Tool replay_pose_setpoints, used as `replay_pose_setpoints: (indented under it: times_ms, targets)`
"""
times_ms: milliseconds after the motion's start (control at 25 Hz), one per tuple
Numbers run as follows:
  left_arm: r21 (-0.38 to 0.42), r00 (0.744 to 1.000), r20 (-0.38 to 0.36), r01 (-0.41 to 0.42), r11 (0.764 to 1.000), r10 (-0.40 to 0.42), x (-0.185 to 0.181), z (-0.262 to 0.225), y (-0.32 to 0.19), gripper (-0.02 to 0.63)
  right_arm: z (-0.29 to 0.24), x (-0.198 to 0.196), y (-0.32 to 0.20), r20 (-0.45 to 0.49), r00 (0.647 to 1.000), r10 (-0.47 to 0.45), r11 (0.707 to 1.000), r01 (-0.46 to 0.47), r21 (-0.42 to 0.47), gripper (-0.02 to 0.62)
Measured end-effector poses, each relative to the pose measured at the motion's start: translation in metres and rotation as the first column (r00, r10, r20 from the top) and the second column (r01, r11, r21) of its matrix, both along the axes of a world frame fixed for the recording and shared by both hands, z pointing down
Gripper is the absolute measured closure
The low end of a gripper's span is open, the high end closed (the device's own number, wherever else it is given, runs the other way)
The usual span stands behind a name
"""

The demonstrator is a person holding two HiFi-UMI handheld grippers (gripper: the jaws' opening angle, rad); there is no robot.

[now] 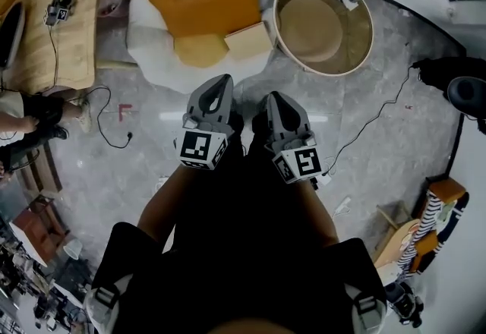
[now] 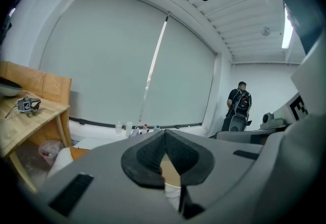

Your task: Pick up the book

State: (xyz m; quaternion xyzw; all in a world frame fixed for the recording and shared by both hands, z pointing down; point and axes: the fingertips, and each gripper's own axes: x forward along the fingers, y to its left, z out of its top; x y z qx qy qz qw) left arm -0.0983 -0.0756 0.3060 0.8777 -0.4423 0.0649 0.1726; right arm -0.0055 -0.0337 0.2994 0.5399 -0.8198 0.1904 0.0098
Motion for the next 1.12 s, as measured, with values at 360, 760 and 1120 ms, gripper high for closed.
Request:
replay_pose_setpoints:
  times_ms: [360, 760, 1120]
  targets:
    - [-0.051, 1.000, 0.018, 0.005, 0.999, -0.004, 0.027, 0.068, -0.040, 0.598, 0.089, 0.030, -0.039, -0.003, 1.000, 0.020, 0.997, -0.021, -0.073, 0.594]
    - [-0.128, 1.000, 0.020, -0.007, 0.992, 0.010, 0.073, 0.171, -0.079, 0.598, 0.224, 0.073, -0.085, 0.079, 0.991, 0.111, 0.983, -0.098, -0.154, 0.592]
    - [-0.158, 0.999, 0.033, -0.025, 0.987, 0.030, 0.089, 0.250, -0.098, 0.598, 0.348, 0.097, -0.094, 0.095, 0.979, 0.180, 0.951, -0.149, -0.269, 0.577]
